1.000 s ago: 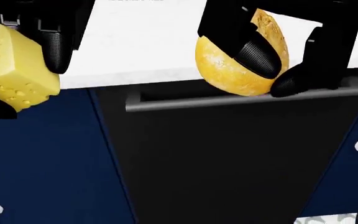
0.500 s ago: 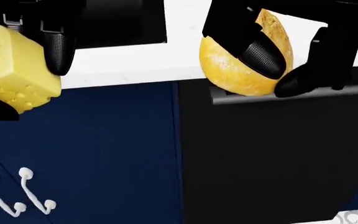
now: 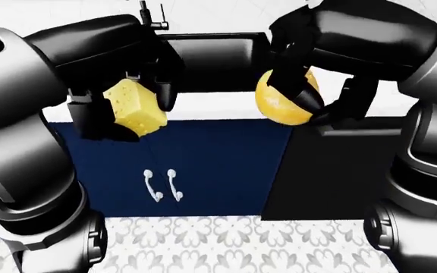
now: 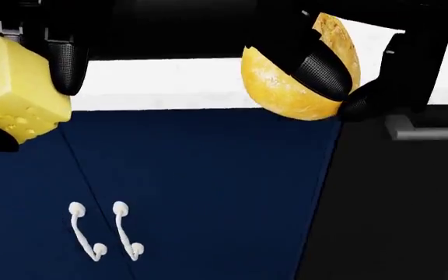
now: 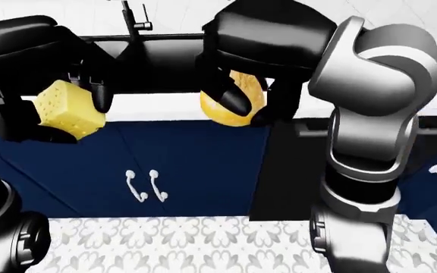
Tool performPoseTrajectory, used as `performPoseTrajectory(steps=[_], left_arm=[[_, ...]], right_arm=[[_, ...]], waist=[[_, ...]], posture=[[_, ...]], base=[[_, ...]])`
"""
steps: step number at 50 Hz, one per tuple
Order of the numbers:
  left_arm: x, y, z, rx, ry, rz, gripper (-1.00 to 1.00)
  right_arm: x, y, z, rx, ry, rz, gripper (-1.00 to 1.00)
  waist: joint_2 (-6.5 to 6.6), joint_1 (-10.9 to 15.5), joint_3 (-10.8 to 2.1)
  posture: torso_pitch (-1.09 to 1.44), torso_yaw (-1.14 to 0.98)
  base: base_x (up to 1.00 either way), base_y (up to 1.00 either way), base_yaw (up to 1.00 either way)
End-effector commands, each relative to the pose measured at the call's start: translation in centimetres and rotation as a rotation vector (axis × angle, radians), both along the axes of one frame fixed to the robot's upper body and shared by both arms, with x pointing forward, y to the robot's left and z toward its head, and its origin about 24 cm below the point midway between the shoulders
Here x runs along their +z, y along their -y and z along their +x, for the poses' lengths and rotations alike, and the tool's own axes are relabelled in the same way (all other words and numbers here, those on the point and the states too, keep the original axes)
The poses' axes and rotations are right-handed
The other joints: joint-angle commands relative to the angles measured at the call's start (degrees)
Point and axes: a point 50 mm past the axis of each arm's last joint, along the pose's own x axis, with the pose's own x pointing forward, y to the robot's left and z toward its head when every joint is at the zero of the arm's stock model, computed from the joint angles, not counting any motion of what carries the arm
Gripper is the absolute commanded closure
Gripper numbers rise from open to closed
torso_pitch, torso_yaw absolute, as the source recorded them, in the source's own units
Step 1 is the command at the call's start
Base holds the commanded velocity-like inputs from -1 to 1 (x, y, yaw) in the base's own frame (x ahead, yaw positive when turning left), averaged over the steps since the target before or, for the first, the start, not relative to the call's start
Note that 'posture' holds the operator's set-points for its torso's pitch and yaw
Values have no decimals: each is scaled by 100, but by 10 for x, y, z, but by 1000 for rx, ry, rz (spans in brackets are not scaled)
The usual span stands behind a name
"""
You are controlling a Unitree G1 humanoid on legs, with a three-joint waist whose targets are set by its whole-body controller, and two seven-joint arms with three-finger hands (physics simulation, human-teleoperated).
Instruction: Place the bread and cheese on the cutting board.
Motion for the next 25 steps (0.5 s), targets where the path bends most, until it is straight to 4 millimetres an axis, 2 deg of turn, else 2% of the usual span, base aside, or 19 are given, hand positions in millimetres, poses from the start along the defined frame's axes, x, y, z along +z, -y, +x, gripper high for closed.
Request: performPoseTrajectory(steps=[1,3,4,6,7,8,10,11,12,13,15,20,21,22,23,24,25], left_arm=[[11,2,-7,-4,73,-2,100],[12,2,-7,-3,74,-3,100],[11,2,-7,-4,73,-3,100],[11,2,-7,-5,72,-3,100],[10,2,-7,-5,72,-3,100],[10,2,-7,-5,71,-2,100],[10,3,-7,-7,70,-1,100],[10,3,-7,-8,70,-1,100],[9,3,-7,-7,69,0,100],[9,3,-7,-7,69,0,100],[9,3,-7,-7,68,0,100],[8,4,-7,-10,66,1,100],[7,3,-7,-9,65,2,100],[6,3,-7,-9,64,2,100],[6,3,-7,-9,64,2,100],[6,3,-7,-9,63,2,100],[6,3,-8,-9,63,2,100]], right_arm=[[10,3,-5,-9,44,16,100],[10,3,-4,-9,43,18,100],[9,3,-4,-9,41,16,100],[8,3,-4,-10,38,11,100],[8,3,-4,-9,39,12,100],[8,3,-4,-12,40,8,100],[8,4,-3,-12,42,8,100],[8,4,-3,-12,44,10,100],[8,4,-2,-13,43,9,100],[8,4,-2,-14,43,10,100],[9,5,-1,-18,43,12,100],[11,5,0,-19,46,18,100],[12,5,0,-20,47,20,100],[12,5,0,-20,48,21,100],[12,5,0,-20,49,22,100],[12,5,0,-22,48,22,100],[12,5,0,-22,49,21,100]], waist=[[86,-42,-270],[-37,39,-306],[-98,52,-284],[-199,36,-198],[-241,-139,-137],[-495,-183,-23],[-981,-253,-33],[-1044,-286,-159],[-868,-282,-143],[-812,-299,-229],[-721,-307,-312],[-351,-277,-237],[-221,-289,-257],[-16,-305,-309],[323,-299,-397],[67,-266,-298],[92,-272,-263]], posture=[[0,0],[0,0],[0,0],[0,0],[0,0],[0,0],[0,0],[0,0],[0,0],[0,0],[0,0],[0,0],[0,0],[0,0],[0,0],[0,0],[0,0]], base=[[0,0,87],[0,0,86],[0,0,86],[0,0,86],[0,88,0],[0,71,0],[0,61,0],[0,61,0],[0,60,0],[0,61,0],[0,61,0],[0,62,0],[0,64,0],[0,63,0],[0,63,0],[0,61,0],[0,60,0]])
